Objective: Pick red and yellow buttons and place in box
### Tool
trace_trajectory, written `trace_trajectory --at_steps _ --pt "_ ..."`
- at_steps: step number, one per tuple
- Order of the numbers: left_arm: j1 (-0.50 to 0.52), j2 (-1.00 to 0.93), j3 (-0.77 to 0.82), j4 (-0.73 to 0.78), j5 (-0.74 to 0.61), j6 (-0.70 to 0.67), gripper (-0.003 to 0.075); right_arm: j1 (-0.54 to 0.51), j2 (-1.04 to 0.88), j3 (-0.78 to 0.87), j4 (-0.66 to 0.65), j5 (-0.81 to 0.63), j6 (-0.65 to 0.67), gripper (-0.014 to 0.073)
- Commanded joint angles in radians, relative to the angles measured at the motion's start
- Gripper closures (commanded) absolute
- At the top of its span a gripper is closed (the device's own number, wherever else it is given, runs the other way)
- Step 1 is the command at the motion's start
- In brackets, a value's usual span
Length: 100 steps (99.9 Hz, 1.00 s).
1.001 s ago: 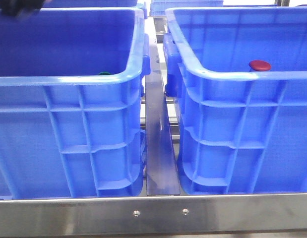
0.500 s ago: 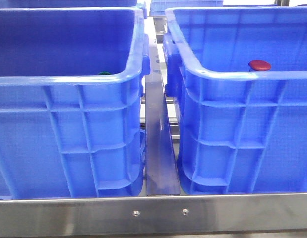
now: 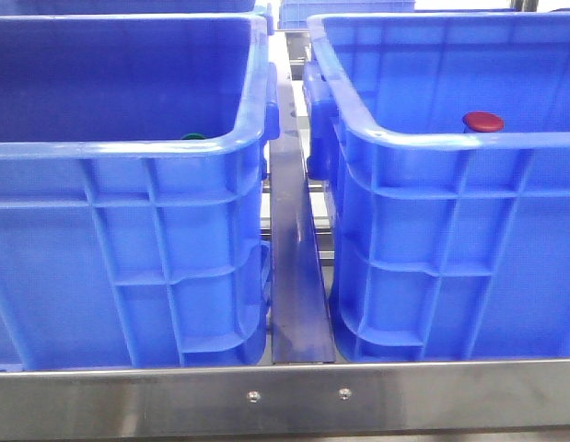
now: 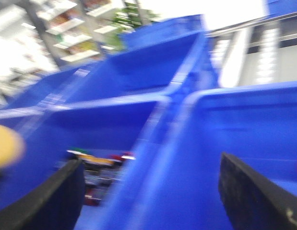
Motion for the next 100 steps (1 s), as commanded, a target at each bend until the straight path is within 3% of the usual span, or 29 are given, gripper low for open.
trace_trajectory --at_steps 1,6,25,57,100 --pt "-0.008 -0.025 -0.034 0.019 -0.072 -0.002 0.0741 0.0 -0.002 -0.032 0.158 0.122 0.003 -0.0008" --pt "-0.008 -0.025 -0.034 0.019 -0.071 -0.002 0.0741 0.0 0.001 -0.038 0.205 0.168 0.003 -0.0008" --pt "-0.008 -0.025 -0.034 0.019 -0.071 -0.002 0.0741 0.0 0.042 -0.082 0.205 0.31 0.101 -0.0008" --pt "-0.008 -0.025 -0.034 0.019 -0.071 -0.002 0.0741 0.0 0.218 -0.17 0.205 0.53 0.153 -0.0008" --pt "-0.008 -0.025 -0.034 0.019 -0.071 -0.002 0.0741 0.001 0.379 -0.245 0.205 0.642 0.153 -0.0008"
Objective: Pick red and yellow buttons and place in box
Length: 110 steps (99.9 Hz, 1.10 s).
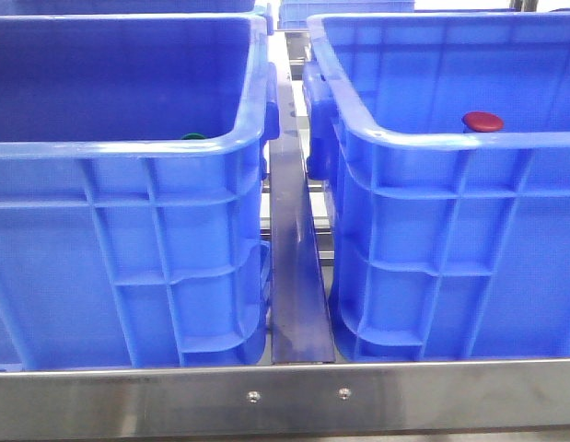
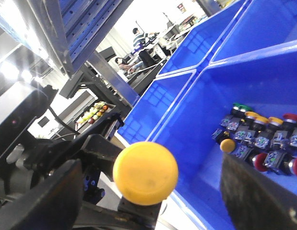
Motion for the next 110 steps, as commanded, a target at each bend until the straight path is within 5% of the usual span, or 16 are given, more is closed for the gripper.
trace_trajectory --at_steps 1,31,72,110 --pt "-0.008 -0.025 -0.034 0.017 -0.071 -0.003 0.0741 0.001 0.006 -0.039 0.124 0.046 0.0 -0.0008" --pt "-0.008 -0.025 -0.034 0.017 -0.071 -0.003 0.0741 0.004 0.044 -0.056 0.124 0.074 0.0 -0.0008" --pt "-0.008 -0.025 -0.034 0.017 -0.071 -0.003 0.0741 0.137 0.102 -0.131 0.123 0.007 -0.01 0.0004" --pt "-0.008 -0.025 -0.034 0.017 -0.071 -0.003 0.0738 0.137 0.106 -0.133 0.086 0.021 -0.009 0.0419"
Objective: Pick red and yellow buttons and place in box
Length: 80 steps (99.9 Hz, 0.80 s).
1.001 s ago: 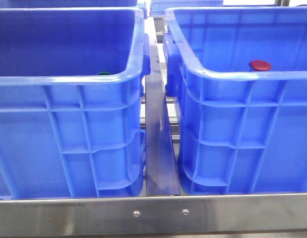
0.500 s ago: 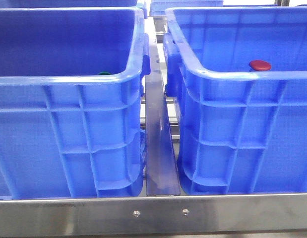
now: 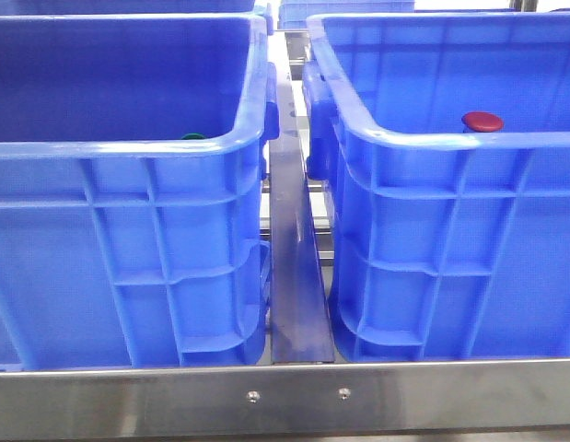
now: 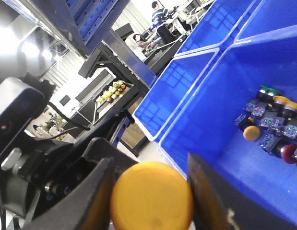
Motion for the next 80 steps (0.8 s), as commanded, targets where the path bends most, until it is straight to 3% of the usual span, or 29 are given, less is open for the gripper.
trace_trajectory --at_steps 1,11,18,33,43,62,80 --pt "-0.008 -0.025 -0.034 0.017 -0.07 -0.003 0.0737 0.0 -0.013 -0.035 0.09 0.044 -0.012 0.0424" --pt "-0.008 -0.025 -0.034 0.017 -0.069 -0.003 0.0692 0.0 -0.013 -0.035 0.09 0.043 -0.012 0.044" --pt "-0.008 -0.025 -0.034 0.017 -0.063 -0.003 0.0599 0.0 -0.013 -0.035 0.09 0.042 -0.012 0.044" --pt "-0.008 -0.025 -0.034 0.018 -0.022 -0.003 0.0256 0.0 -0.013 -0.035 0.09 0.035 -0.012 0.0441" --pt "-0.008 -0.025 -0.034 0.018 0.013 -0.003 0.009 0.0 -0.013 -0.035 0.09 0.023 -0.012 0.0441" --pt "-0.008 -0.047 -0.034 0.044 0.035 -0.07 0.0083 0.0 -0.013 -0.035 0.09 -0.057 -0.027 0.0441" --pt "-0.006 -0.112 -0.034 0.174 0.088 -0.208 0.0083 -0.002 -0.015 -0.035 0.09 -0.166 -0.078 0.0441"
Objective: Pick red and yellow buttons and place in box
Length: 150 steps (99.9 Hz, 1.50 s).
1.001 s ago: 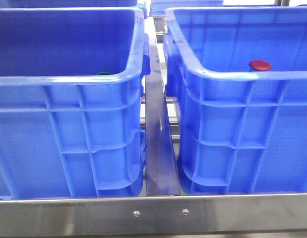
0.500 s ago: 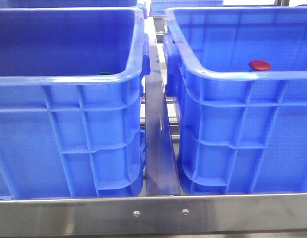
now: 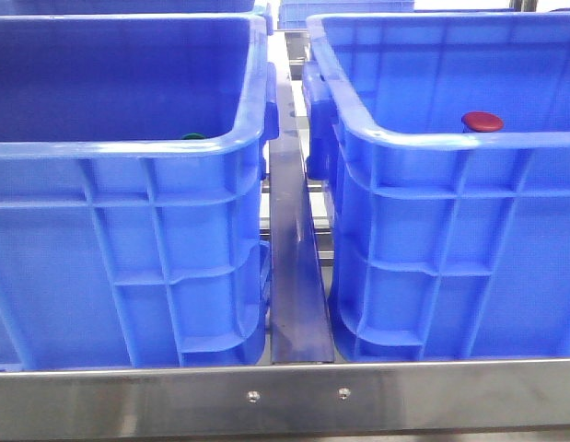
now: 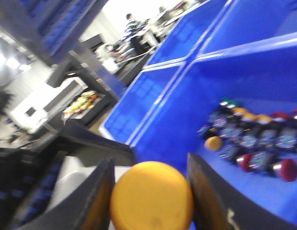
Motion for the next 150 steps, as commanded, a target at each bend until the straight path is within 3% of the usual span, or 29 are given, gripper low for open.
trace_trajectory --at_steps 1,28,48,69,87,102,116,137,150 --pt "-0.006 -0.053 -0.032 0.096 -0.013 -0.079 0.0083 -0.002 -0.015 -0.035 0.092 -0.027 -0.036 0.0441" --pt "-0.002 -0.134 -0.018 0.279 0.193 -0.212 0.0083 -0.002 -0.015 -0.035 0.093 -0.118 -0.068 0.0441" --pt "0.113 -0.211 0.084 0.256 0.111 -0.228 0.0083 -0.002 -0.015 -0.035 0.094 -0.118 -0.068 0.0441" --pt "0.309 -0.258 0.215 0.172 0.018 -0.23 0.0083 -0.002 -0.015 -0.035 0.104 -0.118 -0.068 0.0441" --pt "0.539 -0.317 0.319 0.151 -0.048 -0.267 0.0083 -0.002 -0.015 -0.035 0.104 -0.118 -0.068 0.0441" --pt "0.72 -0.395 0.378 0.126 -0.067 -0.267 0.0083 -0.002 -0.015 -0.035 0.104 -0.129 -0.071 0.0441" --pt "0.828 -0.488 0.423 0.109 -0.071 -0.267 0.0083 -0.002 -0.015 -0.035 0.104 -0.137 -0.092 0.0441" --pt "0.863 -0.605 0.491 0.029 -0.073 -0.249 0.0083 -0.002 -0.015 -0.035 0.104 -0.177 -0.112 0.0441" --pt "0.842 -0.62 0.499 -0.071 -0.092 -0.11 0.0083 -0.002 -0.015 -0.035 0.104 -0.197 -0.136 0.0441"
